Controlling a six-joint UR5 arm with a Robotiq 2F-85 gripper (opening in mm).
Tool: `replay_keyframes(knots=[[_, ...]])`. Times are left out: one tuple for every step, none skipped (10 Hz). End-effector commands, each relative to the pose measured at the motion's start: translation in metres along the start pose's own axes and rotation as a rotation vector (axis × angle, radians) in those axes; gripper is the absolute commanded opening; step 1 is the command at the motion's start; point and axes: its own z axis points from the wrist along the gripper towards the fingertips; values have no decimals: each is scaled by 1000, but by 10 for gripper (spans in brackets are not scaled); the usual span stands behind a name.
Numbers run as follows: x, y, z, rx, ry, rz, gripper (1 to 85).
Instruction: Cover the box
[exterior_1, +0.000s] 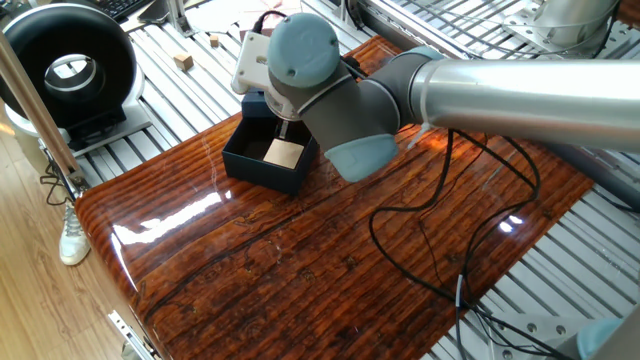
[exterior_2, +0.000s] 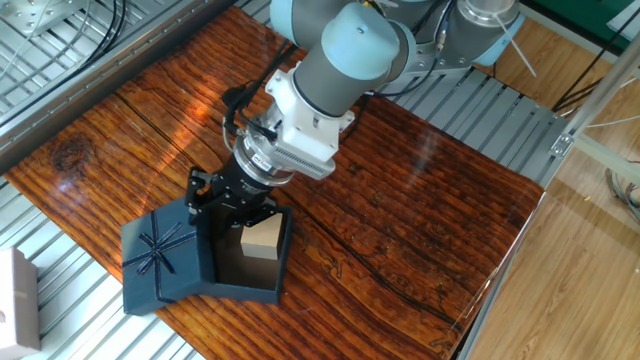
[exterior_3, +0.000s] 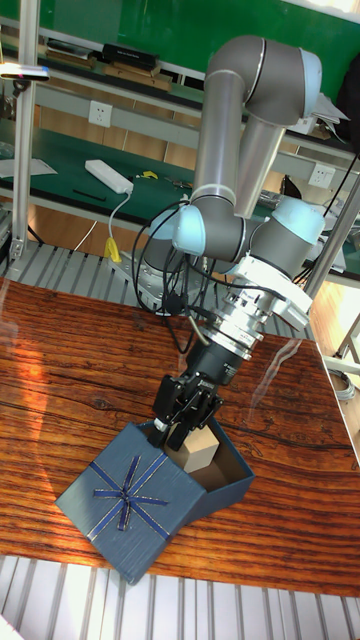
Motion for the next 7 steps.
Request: replay_keyframes(knots=[[0, -4, -4, 27, 8, -13, 470], [-2, -1, -4, 19, 2, -18, 483], [-4, -2, -4, 22, -8, -41, 500], [-5, -1, -2, 22, -10, -56, 507], [-4, 1, -1, 14, -7, -65, 513], [-4, 2, 0, 12, -7, -76, 513], [-5, 2, 3, 14, -7, -86, 513]])
